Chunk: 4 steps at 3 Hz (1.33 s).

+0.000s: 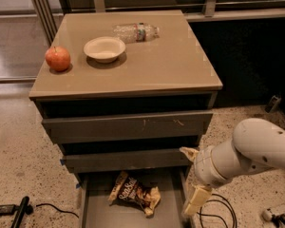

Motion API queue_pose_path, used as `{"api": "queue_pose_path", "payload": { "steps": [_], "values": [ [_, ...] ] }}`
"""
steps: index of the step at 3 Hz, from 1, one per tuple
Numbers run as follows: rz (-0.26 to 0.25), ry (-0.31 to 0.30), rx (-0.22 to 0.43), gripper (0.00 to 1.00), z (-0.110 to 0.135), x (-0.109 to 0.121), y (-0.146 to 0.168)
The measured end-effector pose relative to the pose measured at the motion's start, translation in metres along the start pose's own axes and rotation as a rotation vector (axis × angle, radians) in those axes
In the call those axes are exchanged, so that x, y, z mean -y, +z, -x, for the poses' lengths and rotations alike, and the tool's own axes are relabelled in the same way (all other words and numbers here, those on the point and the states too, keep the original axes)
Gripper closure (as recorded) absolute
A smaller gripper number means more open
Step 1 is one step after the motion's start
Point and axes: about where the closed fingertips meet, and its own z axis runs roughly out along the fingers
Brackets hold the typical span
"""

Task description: Pick brown chip bag from bottom drawer and place on counter

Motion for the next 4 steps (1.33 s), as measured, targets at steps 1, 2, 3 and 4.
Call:
{"api": "queue_pose_path", "payload": {
  "steps": [1,2,3,4],
  "values": [
    [-0.017,0.011,0.007,0.0,-0.013,0.005,0.033],
    [-0.061,0.029,0.017,0.0,-0.022,0.018,0.057],
    [-0.061,0.029,0.017,0.0,-0.022,0.018,0.057],
    [-0.052,0.021,-0.012,0.0,-0.024,0.015,0.072]
  ]
}}
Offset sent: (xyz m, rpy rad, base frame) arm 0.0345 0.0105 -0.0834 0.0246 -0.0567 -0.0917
